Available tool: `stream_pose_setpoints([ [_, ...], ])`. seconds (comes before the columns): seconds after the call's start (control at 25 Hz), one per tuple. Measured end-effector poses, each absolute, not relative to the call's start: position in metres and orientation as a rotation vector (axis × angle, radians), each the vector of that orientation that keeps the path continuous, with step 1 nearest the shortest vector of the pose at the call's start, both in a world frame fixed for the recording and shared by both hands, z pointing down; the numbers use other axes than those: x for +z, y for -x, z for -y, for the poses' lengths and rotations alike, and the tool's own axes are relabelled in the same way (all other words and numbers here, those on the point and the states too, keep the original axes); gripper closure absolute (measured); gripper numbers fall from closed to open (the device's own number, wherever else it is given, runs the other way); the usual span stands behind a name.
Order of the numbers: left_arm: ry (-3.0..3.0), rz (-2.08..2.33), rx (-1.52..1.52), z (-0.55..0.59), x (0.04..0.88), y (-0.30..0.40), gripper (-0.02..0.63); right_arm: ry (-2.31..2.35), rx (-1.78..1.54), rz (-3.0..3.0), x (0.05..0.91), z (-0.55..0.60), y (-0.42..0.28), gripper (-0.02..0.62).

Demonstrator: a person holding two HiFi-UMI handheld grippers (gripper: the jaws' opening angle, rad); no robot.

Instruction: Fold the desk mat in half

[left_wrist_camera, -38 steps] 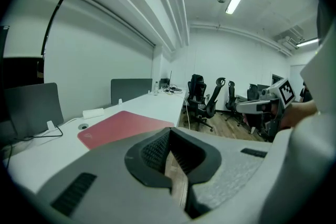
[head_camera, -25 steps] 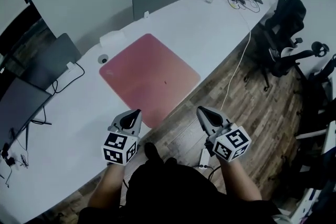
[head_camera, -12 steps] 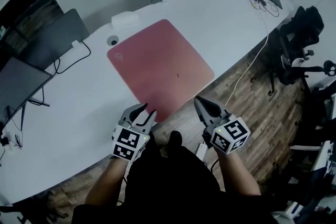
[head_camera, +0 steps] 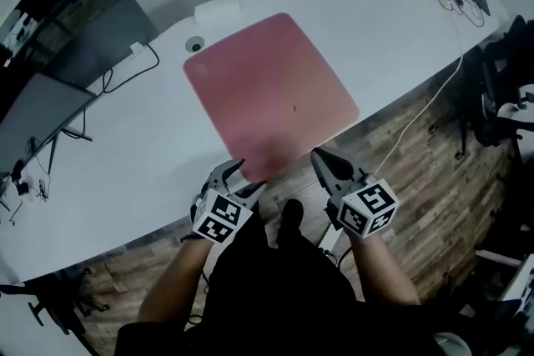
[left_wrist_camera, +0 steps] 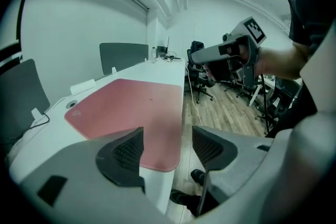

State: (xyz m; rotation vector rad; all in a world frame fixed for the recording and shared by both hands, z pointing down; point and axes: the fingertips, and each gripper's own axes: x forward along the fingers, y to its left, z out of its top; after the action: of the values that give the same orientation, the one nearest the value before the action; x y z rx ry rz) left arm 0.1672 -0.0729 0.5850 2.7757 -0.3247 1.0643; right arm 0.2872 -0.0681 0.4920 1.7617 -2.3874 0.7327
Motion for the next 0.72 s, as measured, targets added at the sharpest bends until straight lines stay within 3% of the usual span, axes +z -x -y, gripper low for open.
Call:
stream_pose_setpoints([
  [0.6,-2.742,0.413,1.306,0.054,0.654,-0.211,0.313,-1.657,0.76,2.413,0.514,0.038,-0.338,0.601],
  [0.72,-2.71,0.417,1.362,0.054,0.669,-0.212,0.274,-1.662,0.768,2.411,0.512,0.032,-0.347,0.601],
])
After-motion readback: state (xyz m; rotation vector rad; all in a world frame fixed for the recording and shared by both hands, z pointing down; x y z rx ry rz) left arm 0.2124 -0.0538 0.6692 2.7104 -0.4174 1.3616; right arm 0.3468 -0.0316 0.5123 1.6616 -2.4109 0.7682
